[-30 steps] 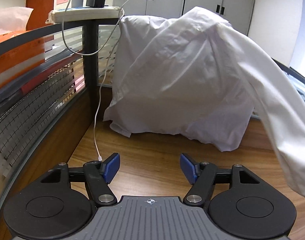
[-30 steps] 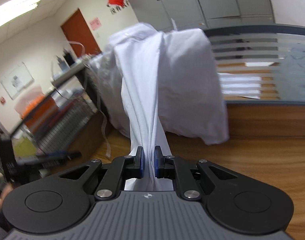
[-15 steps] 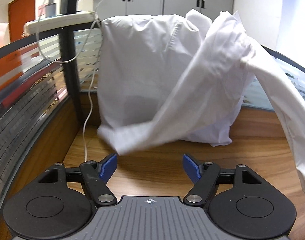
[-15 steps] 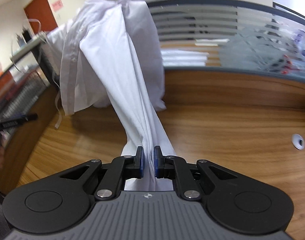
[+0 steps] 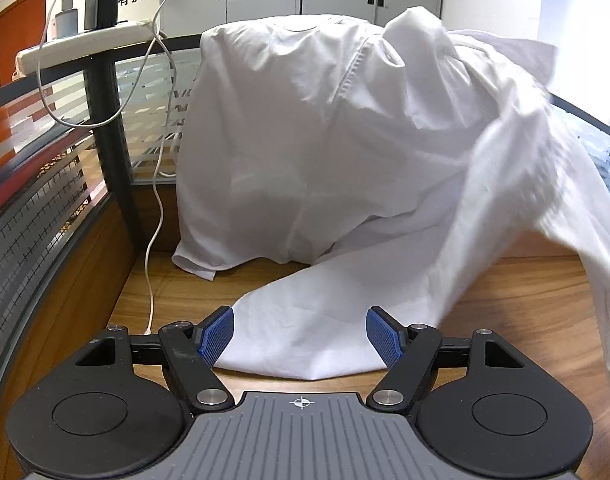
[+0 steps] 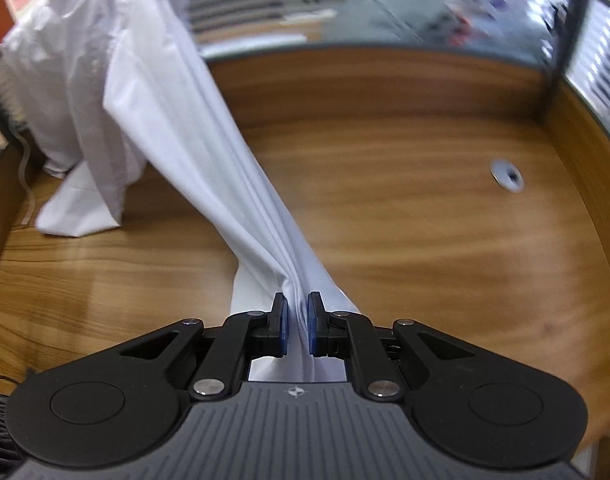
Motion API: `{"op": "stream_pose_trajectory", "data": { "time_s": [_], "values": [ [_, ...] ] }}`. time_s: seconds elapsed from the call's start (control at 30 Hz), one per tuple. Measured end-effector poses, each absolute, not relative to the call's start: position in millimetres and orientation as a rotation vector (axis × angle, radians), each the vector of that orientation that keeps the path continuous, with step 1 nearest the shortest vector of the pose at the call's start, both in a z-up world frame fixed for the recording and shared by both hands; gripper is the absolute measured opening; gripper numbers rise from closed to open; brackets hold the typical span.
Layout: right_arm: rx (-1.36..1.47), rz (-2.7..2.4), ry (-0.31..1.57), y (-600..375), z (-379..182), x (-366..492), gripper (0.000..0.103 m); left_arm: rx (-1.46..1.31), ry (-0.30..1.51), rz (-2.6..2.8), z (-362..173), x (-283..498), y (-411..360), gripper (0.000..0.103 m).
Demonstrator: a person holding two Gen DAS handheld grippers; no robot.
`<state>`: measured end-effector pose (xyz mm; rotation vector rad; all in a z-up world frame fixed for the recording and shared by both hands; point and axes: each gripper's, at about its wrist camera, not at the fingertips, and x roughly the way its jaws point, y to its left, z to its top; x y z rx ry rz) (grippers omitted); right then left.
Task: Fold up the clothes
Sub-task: 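Pull the shirt off the partition with the right gripper while the left gripper releases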
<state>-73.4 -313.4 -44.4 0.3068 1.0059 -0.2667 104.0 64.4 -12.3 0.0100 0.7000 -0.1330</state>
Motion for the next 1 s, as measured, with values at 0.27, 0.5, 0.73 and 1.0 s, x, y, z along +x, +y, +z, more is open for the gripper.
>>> {"op": "stream_pose_trajectory", "data": {
  "time_s": [0.27,0.5,0.73,1.0],
  "values": [
    [0.367,-0.495,1.123,-349.6,-103.6,-138.7,0.012,0.018,0.712,-0.161,-18.5,109.6,60.6,0.078],
    [0.353,-0.640,1.138,-366.6,-102.4,-185.4,0.012,0.026,0.729,-0.195,-24.3,115.0,51.8,0.079],
    [0.341,-0.805,1.171,-392.6,-92.4,-238.7,0.012,0.009,0.740,-0.247,-26.9,117.3,39.8,0.080],
    [0.325,-0.882,1.177,-417.6,-76.7,-272.9,0.015,-0.011,0.797,-0.283,-38.5,114.6,17.3,0.082]
  ]
}}
